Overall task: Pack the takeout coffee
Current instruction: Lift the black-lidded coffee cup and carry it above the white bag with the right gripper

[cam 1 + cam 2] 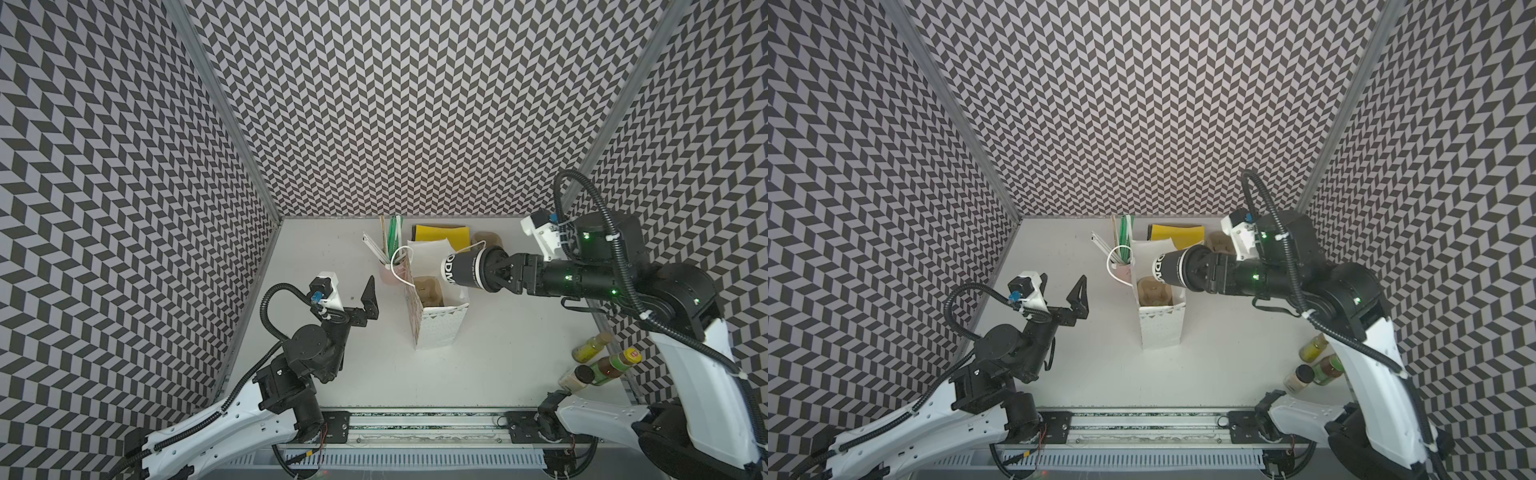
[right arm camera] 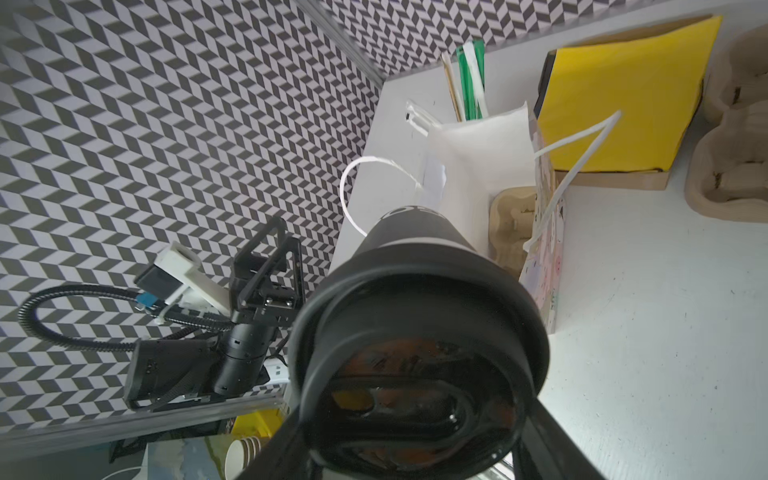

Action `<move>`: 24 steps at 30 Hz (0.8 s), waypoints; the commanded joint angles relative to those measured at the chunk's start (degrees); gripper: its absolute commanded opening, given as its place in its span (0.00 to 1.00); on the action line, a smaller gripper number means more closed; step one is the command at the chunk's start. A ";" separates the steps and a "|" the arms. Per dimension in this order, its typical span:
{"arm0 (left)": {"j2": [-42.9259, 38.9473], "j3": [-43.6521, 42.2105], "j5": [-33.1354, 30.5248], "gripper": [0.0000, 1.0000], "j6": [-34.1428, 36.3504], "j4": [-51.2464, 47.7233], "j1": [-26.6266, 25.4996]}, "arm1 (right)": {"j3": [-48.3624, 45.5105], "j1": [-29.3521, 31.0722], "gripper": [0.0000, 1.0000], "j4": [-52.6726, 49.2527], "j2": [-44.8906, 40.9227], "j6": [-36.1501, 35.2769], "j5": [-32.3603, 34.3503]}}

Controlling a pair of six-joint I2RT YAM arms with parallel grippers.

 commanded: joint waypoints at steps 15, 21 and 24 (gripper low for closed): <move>-0.19 1.19 -1.09 1.00 0.72 0.38 0.46 | -0.93 9.58 0.00 1.28 13.90 2.39 12.42; -0.01 1.30 -0.80 1.00 0.73 0.29 0.55 | 0.72 9.55 0.00 1.30 18.88 1.34 13.44; -0.18 1.19 -0.81 1.00 0.72 0.38 0.55 | 1.52 9.52 0.00 1.24 21.45 0.91 13.99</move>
